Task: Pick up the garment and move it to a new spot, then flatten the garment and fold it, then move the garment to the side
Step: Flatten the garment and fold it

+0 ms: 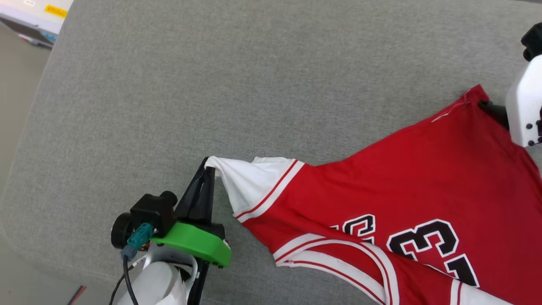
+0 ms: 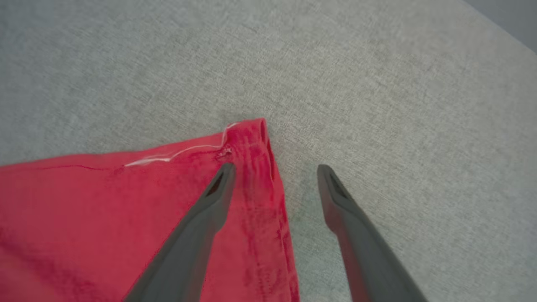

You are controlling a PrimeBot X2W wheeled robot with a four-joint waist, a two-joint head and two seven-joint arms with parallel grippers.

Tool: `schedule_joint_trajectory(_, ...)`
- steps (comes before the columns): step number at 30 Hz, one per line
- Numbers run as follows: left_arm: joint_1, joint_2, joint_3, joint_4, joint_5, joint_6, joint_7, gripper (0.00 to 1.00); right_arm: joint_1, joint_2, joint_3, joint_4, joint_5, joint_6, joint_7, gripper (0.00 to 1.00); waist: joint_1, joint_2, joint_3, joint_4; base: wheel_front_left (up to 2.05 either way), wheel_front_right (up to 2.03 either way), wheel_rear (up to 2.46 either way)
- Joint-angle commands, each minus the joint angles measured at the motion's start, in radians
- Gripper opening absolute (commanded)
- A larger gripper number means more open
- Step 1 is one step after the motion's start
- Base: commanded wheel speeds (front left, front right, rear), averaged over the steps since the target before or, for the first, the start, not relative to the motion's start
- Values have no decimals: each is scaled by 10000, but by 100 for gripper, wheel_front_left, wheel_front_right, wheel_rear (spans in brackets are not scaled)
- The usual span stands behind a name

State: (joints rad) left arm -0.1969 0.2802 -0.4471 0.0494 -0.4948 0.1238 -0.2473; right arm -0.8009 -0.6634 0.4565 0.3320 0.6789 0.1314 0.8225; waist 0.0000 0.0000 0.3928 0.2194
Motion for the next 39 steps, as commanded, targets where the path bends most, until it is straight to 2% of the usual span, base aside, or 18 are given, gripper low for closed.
schedule_joint_trajectory(1, -232, -88, -9, -21, 82, -57, -89, 0, -188, 108, 147, 288, -46, -7, -231, 100, 0, 0, 428, 401, 0, 0, 0)
schedule_joint_trajectory(6, -367, -250, -37, 135, 121, -141, -112, 0, -193, 396, 1004, 1457, 122, -7, -1108, 100, 0, 0, 601, 495, 0, 0, 0)
schedule_joint_trajectory(9, -386, -298, -8, 264, 127, -184, -122, 0, 16, 349, 1779, 1830, 472, -7, -872, 100, 0, 0, 569, 481, 0, 0, 0)
schedule_joint_trajectory(10, -378, -307, 16, 313, 126, -194, -125, 0, 6, 310, 1940, 1875, 622, -7, -927, 39, 0, 0, 535, 454, 0, 0, 0)
schedule_joint_trajectory(11, -364, -307, 39, 353, 124, -197, -127, 0, -29, 277, 2050, 1878, 712, -7, -1042, 0, 0, 0, 488, 418, 0, 0, 0)
schedule_joint_trajectory(19, -255, -176, 278, 554, 186, -237, -138, 0, -674, 43, 2239, 1771, 1287, -7, -3295, 0, 0, 0, -386, 38, 0, 0, 0)
schedule_joint_trajectory(26, -333, 328, 723, 170, 356, -116, -141, 0, -588, -268, 1966, 1146, 1662, -7, -5401, 0, 0, 0, -1442, -396, 0, 0, 0)
schedule_joint_trajectory(32, -1108, 892, 1073, -510, 502, -133, 96, 0, -272, -517, 1511, 229, 1849, -7, -6281, 0, 0, 0, -2015, -772, 0, 0, 0)
schedule_joint_trajectory(39, -2948, 1546, 1233, -1398, 895, -323, 932, 0, -155, -609, 489, -954, 1858, -7, -6576, 0, 0, 0, -2133, -1159, 0, 0, 0)
